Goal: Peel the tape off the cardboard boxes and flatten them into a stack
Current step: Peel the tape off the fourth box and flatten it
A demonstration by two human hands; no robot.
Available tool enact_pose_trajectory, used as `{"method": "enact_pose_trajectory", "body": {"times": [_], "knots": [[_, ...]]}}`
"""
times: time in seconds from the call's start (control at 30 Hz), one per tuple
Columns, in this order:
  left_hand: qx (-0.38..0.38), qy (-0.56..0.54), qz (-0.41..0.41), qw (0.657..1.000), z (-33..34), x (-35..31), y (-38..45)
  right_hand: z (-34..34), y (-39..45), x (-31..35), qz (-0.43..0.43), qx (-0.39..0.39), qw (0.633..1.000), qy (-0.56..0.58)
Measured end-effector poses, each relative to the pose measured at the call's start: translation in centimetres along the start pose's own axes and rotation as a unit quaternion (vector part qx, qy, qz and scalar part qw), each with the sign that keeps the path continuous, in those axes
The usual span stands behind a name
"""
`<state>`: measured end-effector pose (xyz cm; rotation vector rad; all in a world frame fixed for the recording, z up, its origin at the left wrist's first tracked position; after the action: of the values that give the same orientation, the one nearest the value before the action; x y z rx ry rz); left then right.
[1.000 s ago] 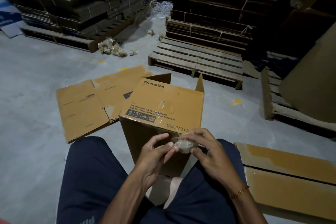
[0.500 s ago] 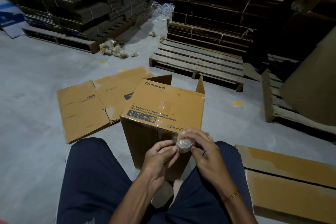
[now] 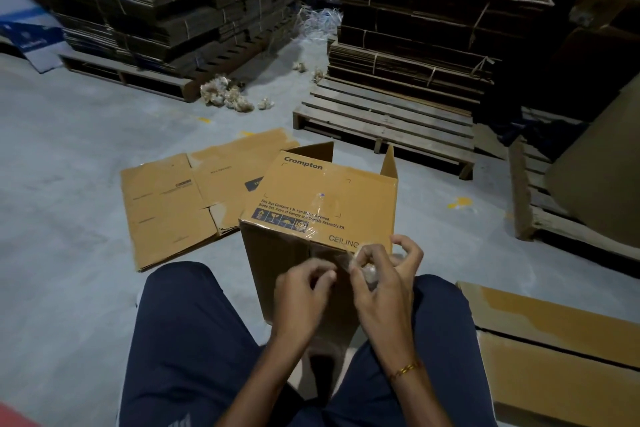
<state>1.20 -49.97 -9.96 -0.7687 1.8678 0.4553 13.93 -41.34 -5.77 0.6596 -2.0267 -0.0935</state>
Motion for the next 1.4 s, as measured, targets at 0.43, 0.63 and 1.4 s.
{"method": "enact_pose_trajectory", "body": {"times": [0.43,0.63,1.4], "knots": [[0.088,0.048,0.122,0.987,-0.4,-1.5,2.8,1.6,0.3,-2.7,0.246,0.045,0.876,0.412],[0.059,-0.078,0.055,0.994,-1.3,-0.2,1.1,2.3,0.6,-2.2,0.196,0.125,0.897,0.377],[-0.016,0.182,0.183,0.966,-3.5,-1.8,1.5,1.1,1.8,-0.4,-0.002,0.035,0.995,-0.094]]}}
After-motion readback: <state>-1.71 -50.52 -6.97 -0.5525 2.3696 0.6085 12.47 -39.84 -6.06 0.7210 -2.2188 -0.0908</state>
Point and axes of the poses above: each hand's wrist, its own y-axis towards the middle knuckle, its own z-axis out of the palm, x = y × z, the point moved 7 cm from there along y, towards the middle knuckle, and after that the axes turned 1 degree about x, right-handed, at the moved point
